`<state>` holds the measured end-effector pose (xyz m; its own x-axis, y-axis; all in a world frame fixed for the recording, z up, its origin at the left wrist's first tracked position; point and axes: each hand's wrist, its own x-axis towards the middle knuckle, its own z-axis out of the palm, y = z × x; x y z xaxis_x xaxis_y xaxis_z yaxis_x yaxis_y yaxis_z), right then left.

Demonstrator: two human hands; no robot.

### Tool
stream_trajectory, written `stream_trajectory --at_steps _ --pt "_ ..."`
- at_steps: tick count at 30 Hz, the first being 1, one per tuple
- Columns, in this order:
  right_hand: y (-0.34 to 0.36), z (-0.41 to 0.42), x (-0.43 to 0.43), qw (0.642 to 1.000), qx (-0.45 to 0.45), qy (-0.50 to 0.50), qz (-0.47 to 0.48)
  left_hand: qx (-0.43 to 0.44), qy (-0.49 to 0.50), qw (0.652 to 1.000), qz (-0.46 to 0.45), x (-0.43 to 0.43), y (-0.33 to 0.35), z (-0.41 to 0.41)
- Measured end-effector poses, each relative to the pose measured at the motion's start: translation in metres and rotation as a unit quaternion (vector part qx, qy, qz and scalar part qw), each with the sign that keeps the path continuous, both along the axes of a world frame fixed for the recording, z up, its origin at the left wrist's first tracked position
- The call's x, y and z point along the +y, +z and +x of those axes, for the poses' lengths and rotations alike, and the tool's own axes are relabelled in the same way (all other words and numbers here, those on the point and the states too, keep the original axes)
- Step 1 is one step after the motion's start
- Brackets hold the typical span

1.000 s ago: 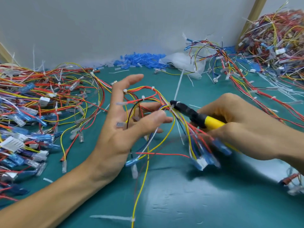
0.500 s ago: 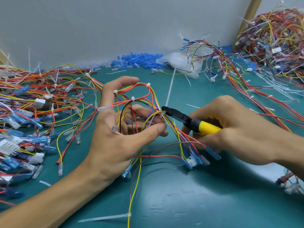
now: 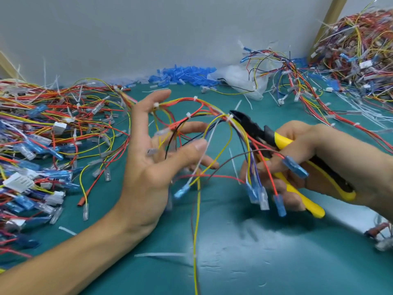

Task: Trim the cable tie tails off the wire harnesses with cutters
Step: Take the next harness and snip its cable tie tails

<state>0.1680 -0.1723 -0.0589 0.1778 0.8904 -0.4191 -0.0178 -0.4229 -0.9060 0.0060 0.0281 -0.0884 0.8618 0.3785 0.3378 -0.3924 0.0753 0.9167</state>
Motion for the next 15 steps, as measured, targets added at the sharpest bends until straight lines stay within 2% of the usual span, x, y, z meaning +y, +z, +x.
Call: stream_trajectory --at_steps 1,4,6,8,12,15 --pt "0.006 -0.009 0.005 0.999 0.028 -0.025 0.022 0.005 -0.002 1.000 -0.022 0.003 0.001 0.000" --pt "0.013 -0.021 0.007 0.980 -0.091 -0.166 0.054 0.008 0.019 0.996 -0.083 0.009 0.000 0.004" --pt "0.011 -0.030 0.004 0.964 -0.168 -0.194 0.075 0.013 0.052 0.993 -0.107 0.011 -0.003 0.005" --pt "0.010 -0.035 0.004 0.955 -0.187 -0.211 0.093 0.020 0.087 0.990 -0.108 0.012 -0.008 0.006" --pt "0.005 -0.032 0.004 0.943 -0.188 -0.242 0.131 0.056 0.114 0.989 -0.074 0.013 -0.013 0.005" --pt "0.004 -0.032 0.005 0.931 -0.190 -0.278 0.140 0.053 0.077 0.995 0.034 0.012 -0.013 0.004"
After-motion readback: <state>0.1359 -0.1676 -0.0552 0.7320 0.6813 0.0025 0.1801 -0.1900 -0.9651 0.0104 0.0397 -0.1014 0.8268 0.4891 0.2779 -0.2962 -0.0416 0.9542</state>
